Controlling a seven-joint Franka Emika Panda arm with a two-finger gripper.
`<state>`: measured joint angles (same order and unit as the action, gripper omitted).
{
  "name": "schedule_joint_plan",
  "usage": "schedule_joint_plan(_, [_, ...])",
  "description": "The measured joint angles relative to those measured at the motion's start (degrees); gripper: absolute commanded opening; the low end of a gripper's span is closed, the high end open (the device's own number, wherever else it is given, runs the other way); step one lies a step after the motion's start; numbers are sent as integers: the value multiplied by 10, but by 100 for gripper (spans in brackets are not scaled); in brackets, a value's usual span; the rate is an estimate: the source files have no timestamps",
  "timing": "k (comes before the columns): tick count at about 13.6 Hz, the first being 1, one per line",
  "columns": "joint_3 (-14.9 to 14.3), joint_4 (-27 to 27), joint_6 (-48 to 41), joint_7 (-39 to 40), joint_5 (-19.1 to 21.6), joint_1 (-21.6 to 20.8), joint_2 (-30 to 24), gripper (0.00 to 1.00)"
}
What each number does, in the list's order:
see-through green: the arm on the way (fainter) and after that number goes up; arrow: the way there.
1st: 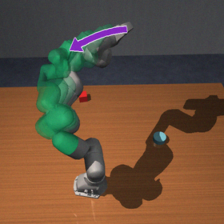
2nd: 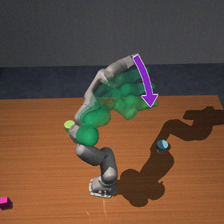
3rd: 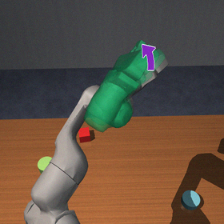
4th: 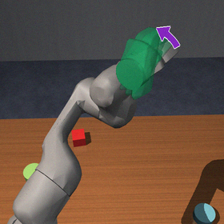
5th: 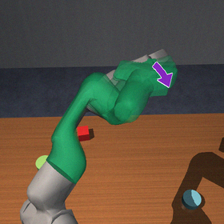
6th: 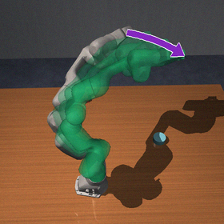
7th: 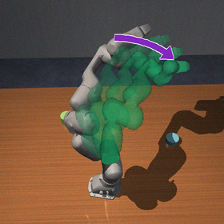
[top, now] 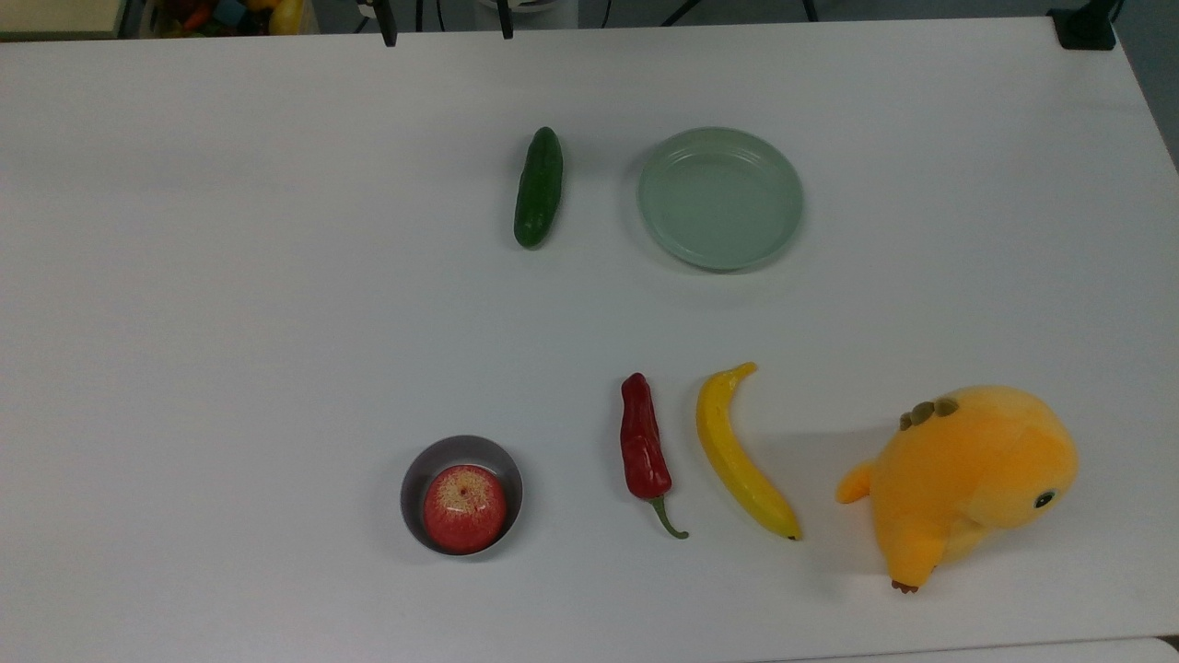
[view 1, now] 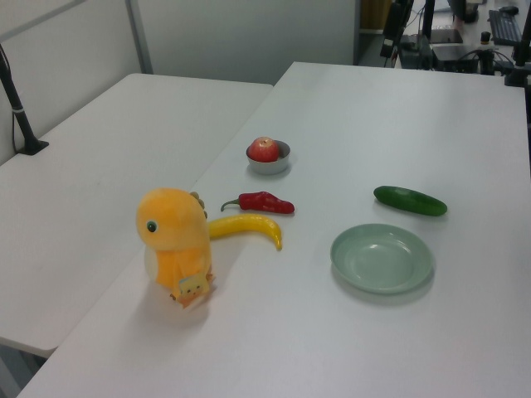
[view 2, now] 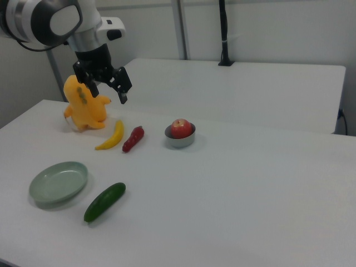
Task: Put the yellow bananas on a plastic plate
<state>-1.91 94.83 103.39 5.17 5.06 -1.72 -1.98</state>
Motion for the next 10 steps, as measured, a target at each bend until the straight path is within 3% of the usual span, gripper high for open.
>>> schedule_joint_plan(10, [4,-6,-1,1,1,-22,24,100])
